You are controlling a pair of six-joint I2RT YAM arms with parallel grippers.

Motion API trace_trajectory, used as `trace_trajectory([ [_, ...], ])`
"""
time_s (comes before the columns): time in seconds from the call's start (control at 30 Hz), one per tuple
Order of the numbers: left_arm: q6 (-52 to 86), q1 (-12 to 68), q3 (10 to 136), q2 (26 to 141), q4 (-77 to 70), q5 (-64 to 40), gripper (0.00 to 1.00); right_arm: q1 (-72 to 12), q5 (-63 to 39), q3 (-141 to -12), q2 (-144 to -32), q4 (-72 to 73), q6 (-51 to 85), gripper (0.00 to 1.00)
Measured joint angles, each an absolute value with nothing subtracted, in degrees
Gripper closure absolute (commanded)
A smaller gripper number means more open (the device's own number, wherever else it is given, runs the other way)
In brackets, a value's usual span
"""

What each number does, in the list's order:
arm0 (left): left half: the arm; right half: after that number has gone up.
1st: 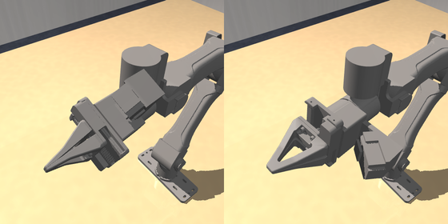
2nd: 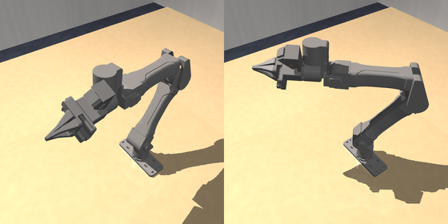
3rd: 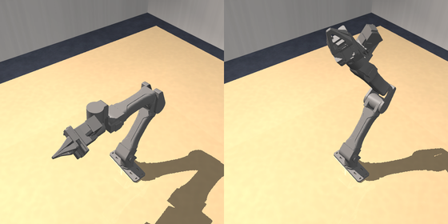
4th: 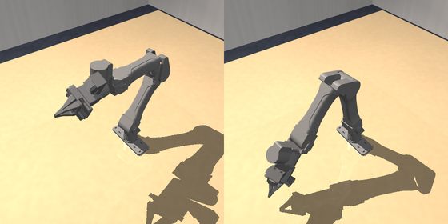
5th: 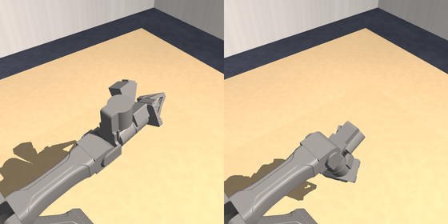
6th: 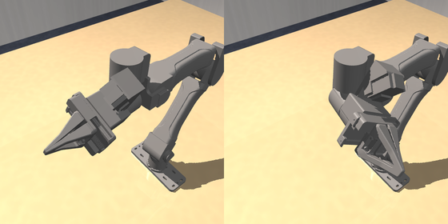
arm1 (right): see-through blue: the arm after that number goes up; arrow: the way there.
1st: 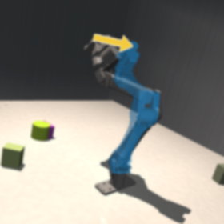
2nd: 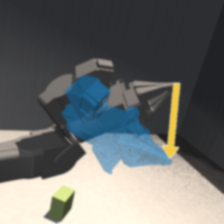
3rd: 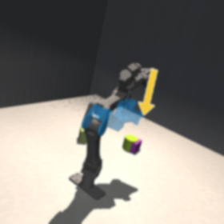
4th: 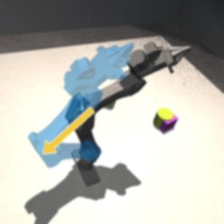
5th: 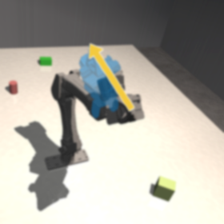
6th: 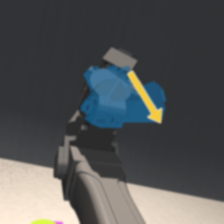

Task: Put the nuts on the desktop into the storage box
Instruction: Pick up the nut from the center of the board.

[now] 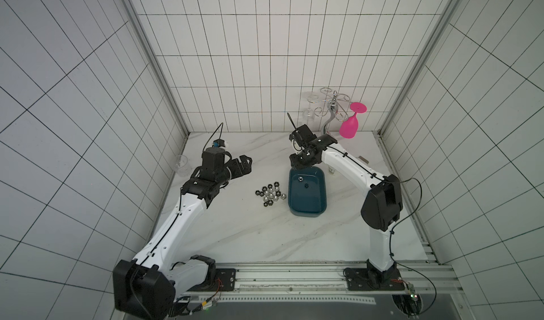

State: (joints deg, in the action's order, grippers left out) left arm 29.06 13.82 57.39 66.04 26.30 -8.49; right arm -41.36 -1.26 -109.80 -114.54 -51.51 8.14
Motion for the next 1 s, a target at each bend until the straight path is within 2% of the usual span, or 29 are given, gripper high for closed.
trace_trajectory([
  [0.17, 28.9, 12.3, 57.5, 65.6, 27.5, -8.3, 0.01, -45.0, -3.3, -116.6, -118.5, -52.4, 8.1, 0.50],
  [0.37, 29.1, 5.3, 55.4, 63.2, 29.2, -8.6, 0.01, -45.9, -4.1, -121.9, -129.1, -54.9, 7.9, 0.50],
  [0.57, 28.8, 4.4, 54.3, 62.6, 30.4, -8.6, 0.01, -46.9, -3.8, -126.6, -137.2, -58.4, 7.7, 0.50],
  [1.0, 27.4, 3.6, 52.9, 61.8, 31.1, -8.6, 0.02, -48.9, -2.1, -128.8, -140.8, -60.9, 6.9, 0.51],
])
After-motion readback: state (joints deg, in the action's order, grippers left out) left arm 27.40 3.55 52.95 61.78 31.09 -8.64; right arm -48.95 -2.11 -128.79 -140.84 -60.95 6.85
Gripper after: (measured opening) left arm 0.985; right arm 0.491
